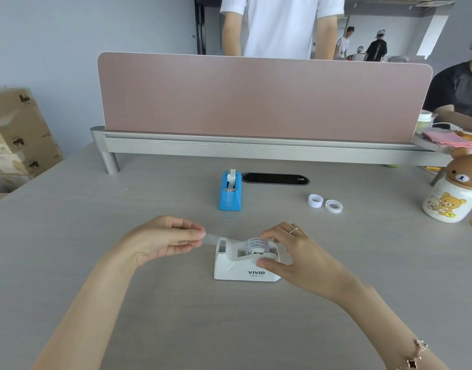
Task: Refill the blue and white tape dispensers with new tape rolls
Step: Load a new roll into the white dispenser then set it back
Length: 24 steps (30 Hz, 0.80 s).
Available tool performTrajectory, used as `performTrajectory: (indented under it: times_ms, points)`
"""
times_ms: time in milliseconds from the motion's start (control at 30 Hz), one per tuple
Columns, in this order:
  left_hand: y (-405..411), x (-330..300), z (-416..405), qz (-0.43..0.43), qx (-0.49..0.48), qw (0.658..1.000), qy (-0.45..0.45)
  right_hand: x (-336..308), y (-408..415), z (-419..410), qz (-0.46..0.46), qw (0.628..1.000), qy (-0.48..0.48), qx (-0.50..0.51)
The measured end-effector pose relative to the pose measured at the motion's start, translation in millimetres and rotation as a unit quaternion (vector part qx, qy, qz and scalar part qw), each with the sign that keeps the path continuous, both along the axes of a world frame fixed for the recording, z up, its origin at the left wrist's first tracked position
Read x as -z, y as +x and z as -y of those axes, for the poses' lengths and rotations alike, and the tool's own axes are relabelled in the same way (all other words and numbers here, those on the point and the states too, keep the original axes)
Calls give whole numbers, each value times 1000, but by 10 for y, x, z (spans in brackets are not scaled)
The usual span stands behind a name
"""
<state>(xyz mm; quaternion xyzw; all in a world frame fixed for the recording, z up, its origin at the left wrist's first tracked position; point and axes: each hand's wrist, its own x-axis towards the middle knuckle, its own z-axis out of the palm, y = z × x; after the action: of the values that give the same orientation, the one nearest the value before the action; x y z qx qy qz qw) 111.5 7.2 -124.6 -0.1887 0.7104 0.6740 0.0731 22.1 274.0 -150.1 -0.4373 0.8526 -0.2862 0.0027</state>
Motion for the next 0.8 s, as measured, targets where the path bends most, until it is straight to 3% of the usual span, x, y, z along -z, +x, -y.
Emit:
performTrajectory:
  times_ms: [467, 800]
  points:
    - [-32, 135, 22, 23, 10, 999, -21, -35, -43, -27, 8, 1000, 25, -10]
    - [44, 78, 28, 47, 76, 996, -18, -3, -98, -43, 18, 999, 24, -13]
